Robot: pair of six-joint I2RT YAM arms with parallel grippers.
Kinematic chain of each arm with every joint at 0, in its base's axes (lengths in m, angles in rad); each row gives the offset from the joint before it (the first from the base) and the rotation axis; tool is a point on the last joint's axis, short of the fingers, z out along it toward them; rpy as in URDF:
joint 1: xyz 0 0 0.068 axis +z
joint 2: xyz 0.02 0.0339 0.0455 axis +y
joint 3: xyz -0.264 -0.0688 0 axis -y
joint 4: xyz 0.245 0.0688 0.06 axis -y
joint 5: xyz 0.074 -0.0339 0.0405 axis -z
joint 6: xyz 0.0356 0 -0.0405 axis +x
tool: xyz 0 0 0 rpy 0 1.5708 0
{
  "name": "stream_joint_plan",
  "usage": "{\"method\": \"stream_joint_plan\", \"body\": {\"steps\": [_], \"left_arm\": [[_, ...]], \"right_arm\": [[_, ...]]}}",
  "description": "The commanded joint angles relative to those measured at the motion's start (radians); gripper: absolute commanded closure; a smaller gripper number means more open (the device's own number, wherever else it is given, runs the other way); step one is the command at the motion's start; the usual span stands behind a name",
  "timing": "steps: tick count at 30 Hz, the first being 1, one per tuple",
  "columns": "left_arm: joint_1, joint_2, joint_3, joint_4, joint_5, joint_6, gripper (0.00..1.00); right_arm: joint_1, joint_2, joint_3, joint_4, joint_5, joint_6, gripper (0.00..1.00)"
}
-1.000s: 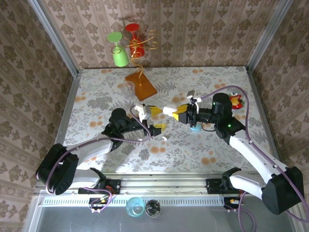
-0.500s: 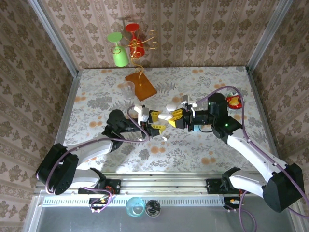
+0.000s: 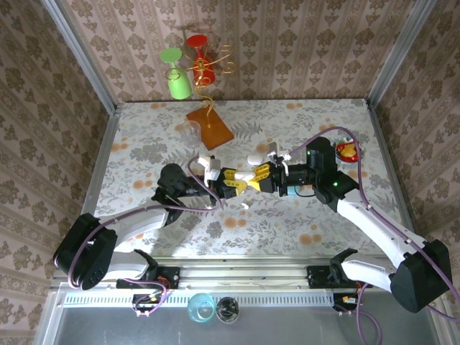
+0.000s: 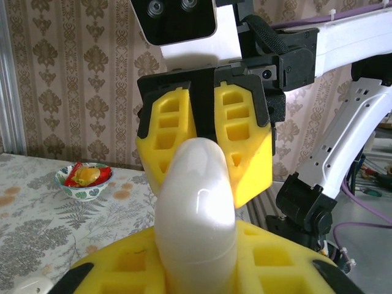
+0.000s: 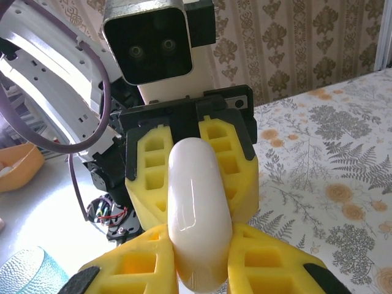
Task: Insert wireless bluetooth earbuds into charging case
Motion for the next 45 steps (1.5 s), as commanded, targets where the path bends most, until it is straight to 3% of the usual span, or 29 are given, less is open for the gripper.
{"method": "stream_joint_plan", "body": {"steps": [1, 4, 8, 13, 19, 22, 26, 30, 34, 40, 45], "left_arm": [[-0.002, 0.014, -0.006, 0.041, 0.027, 0.009, 0.89], [-0.002, 0.020, -0.006, 0.035, 0.031, 0.032, 0.92], [-0.001, 0.022, -0.005, 0.006, 0.023, 0.062, 0.93], [0.010, 0.019, -0.018, -0.007, 0.001, 0.079, 0.93], [0.013, -0.013, -0.058, -0.012, -0.103, 0.081, 0.95], [0.023, -0.035, -0.062, -0.082, -0.134, 0.142, 0.96], [0.042, -0.059, -0.074, -0.147, -0.115, 0.266, 0.97], [0.103, -0.068, -0.103, -0.104, -0.054, 0.275, 0.96], [0.189, -0.084, -0.138, -0.066, 0.014, 0.220, 0.99], [0.223, -0.170, -0.268, -0.049, -0.104, 0.301, 1.00], [0.265, -0.259, -0.323, -0.175, -0.134, 0.393, 1.00]], "right_arm": [[0.002, -0.007, 0.024, 0.017, 0.054, 0.040, 0.73], [0.002, -0.015, 0.020, 0.050, 0.159, 0.093, 0.58], [0.000, -0.015, 0.015, 0.101, 0.277, 0.170, 0.48], [-0.001, -0.004, 0.022, 0.128, 0.338, 0.237, 0.43], [-0.001, -0.018, 0.023, 0.140, 0.327, 0.272, 0.40], [-0.001, -0.049, 0.014, 0.150, 0.347, 0.310, 0.39], [-0.010, -0.082, -0.018, 0.139, 0.472, 0.391, 0.38], [-0.011, -0.070, -0.008, 0.004, 0.583, 0.430, 0.37], [-0.009, -0.002, 0.047, -0.165, 0.610, 0.399, 0.36], [0.056, 0.150, 0.168, -0.367, 0.680, 0.266, 0.34], [0.142, 0.372, 0.380, -0.628, 0.744, 0.156, 0.33]]}}
